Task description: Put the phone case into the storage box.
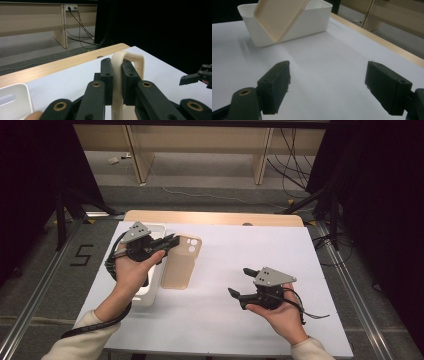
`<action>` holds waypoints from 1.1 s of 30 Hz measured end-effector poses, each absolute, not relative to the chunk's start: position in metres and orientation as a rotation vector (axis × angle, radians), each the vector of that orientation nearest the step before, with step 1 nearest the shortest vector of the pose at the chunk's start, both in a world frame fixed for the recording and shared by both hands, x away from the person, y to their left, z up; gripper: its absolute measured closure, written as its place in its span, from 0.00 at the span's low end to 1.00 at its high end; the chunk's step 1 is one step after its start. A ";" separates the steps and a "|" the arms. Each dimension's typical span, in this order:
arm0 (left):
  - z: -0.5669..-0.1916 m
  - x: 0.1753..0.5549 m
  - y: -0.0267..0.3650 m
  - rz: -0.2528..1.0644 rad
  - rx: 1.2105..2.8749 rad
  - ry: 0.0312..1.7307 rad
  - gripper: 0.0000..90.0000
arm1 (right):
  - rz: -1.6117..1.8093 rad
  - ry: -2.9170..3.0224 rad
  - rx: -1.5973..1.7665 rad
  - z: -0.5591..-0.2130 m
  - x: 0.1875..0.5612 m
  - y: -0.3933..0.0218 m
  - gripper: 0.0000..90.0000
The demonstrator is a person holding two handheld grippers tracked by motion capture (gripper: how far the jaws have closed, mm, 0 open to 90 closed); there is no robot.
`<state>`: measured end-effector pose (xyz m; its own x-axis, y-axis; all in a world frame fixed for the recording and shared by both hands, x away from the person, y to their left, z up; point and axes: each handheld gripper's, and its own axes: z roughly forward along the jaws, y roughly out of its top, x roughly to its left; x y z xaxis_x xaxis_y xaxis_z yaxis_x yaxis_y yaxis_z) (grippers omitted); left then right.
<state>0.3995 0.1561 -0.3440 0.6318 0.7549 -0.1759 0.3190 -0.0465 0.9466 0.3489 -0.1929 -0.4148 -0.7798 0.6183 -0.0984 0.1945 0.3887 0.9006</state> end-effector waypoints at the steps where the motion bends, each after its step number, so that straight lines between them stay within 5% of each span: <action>1: -0.344 0.400 0.157 0.445 1.636 0.901 0.90 | 1.367 2.227 0.704 -0.415 0.349 -0.194 0.24; 33: -0.333 0.399 0.180 0.494 1.600 0.895 0.90 | 1.370 2.186 0.785 -0.420 0.342 -0.213 0.23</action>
